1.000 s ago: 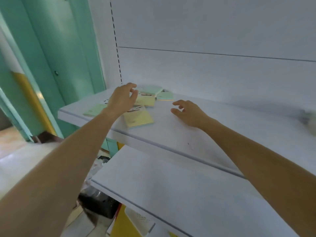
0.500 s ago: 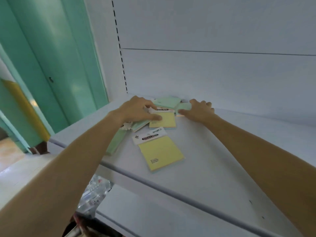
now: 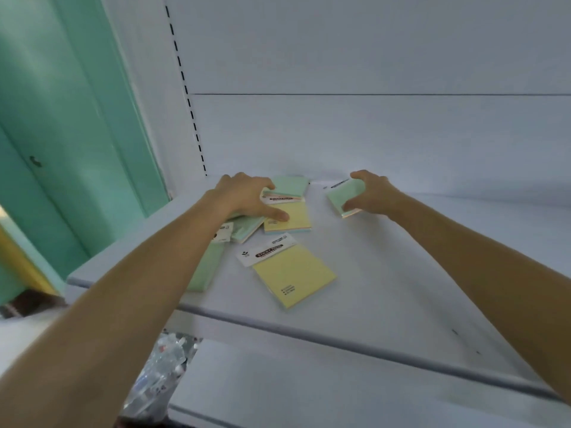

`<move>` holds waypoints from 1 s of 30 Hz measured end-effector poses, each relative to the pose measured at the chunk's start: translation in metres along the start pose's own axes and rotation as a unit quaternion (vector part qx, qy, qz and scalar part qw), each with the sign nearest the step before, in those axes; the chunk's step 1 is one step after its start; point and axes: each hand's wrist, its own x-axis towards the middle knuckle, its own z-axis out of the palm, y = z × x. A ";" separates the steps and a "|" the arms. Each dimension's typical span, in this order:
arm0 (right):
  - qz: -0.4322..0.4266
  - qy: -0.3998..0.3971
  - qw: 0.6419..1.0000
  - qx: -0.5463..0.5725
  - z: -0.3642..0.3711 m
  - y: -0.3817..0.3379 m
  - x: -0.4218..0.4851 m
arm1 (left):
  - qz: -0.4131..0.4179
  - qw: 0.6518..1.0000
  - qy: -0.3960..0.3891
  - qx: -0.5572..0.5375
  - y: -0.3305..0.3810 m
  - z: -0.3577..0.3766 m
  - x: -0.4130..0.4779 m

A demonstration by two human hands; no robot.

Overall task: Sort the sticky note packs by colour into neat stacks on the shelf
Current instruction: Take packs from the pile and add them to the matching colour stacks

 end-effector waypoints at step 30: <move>0.031 0.113 0.987 0.110 -0.013 0.021 -0.045 | 0.030 0.856 0.072 -0.511 0.041 -0.006 -0.004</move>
